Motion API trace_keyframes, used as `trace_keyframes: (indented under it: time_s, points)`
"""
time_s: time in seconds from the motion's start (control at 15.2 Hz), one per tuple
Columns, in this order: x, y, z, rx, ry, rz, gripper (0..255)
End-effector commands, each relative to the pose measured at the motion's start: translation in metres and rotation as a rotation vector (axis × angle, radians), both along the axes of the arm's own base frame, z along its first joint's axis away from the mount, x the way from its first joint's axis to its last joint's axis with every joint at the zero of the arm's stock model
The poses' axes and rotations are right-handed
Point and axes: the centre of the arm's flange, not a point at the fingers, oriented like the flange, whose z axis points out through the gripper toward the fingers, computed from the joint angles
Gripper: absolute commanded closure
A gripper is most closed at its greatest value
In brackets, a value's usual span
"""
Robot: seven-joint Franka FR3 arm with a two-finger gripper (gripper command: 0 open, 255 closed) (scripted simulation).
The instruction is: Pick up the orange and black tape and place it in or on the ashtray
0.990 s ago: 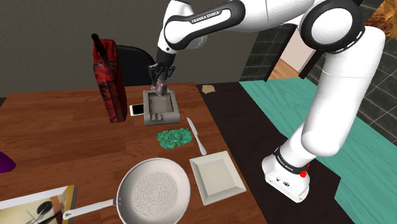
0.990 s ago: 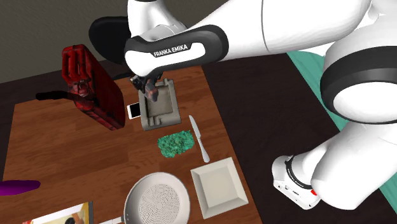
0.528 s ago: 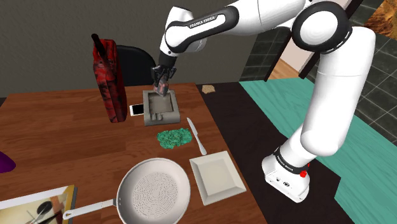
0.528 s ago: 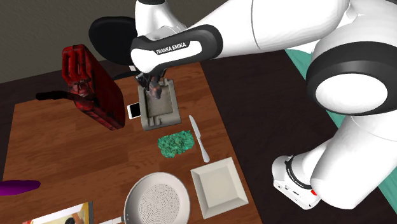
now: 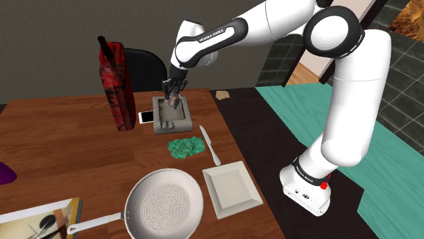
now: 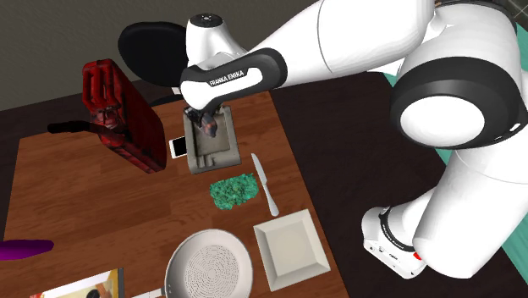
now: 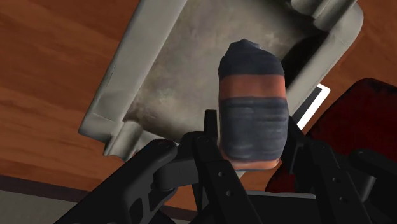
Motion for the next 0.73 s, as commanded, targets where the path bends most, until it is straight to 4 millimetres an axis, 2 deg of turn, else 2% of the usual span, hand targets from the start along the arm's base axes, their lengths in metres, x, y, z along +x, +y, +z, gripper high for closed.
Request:
trace_keyframes:
  time_s: [0.0, 0.59, 0.66]
  points:
    - [0.0004, -0.0009, -0.0105, 0.0, -0.001, 0.0, 255]
    - [0.0004, -0.0009, -0.0135, 0.0, -0.001, 0.0, 255]
    - [0.0004, -0.0009, -0.0136, 0.0, -0.001, 0.0, 0]
